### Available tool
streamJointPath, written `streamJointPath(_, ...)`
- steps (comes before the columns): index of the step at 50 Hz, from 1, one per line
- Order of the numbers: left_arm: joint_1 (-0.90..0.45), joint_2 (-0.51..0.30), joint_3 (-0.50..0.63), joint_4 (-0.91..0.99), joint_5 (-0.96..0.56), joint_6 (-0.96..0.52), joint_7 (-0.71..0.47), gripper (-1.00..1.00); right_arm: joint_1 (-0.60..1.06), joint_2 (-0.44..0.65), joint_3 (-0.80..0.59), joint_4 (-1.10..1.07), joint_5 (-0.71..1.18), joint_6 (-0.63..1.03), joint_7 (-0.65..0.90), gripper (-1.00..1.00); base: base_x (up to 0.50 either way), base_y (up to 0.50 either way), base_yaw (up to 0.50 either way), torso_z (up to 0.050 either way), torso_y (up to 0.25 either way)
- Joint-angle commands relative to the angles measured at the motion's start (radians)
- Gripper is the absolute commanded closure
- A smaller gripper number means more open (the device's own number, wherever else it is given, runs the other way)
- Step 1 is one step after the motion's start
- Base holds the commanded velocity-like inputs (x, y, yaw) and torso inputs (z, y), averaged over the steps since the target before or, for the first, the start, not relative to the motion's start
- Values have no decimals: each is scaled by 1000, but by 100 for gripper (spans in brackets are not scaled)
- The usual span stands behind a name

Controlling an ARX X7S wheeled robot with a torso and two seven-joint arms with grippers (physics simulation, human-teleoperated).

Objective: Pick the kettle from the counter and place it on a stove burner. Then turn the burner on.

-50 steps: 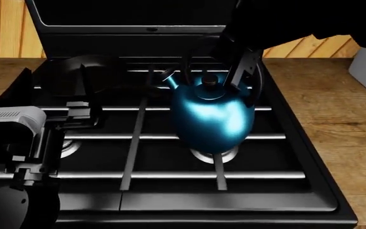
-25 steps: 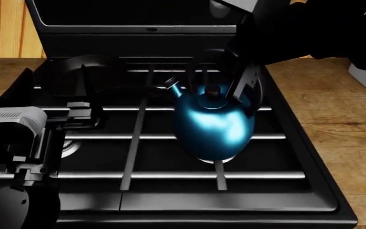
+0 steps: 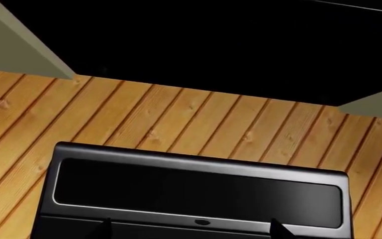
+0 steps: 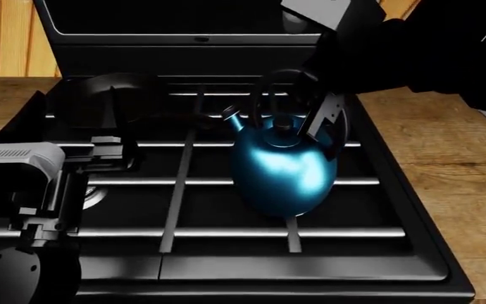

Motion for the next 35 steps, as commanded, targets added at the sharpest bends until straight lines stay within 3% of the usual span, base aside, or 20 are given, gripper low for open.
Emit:
streamJointPath(1,1,-4,5,2,-2,1,-3,-100,-41,13,3,-11,-6,-11,20,100,0,0,0,0,0)
streamJointPath(4,1,-4,7,1,-1,3,-2,-100,-45,16,-7,-18,-4,-6,15,100,0,0,0,0,0)
streamJointPath(5,2,-5,8,0,0,5,-2,-100,-45,18,-8,-24,0,-4,11,-100,0,0,0,0,0)
streamJointPath(35,4,-12,14,-3,-7,16,-6,-100,-10,32,39,-61,58,31,28,-100,0,0,0,0,0)
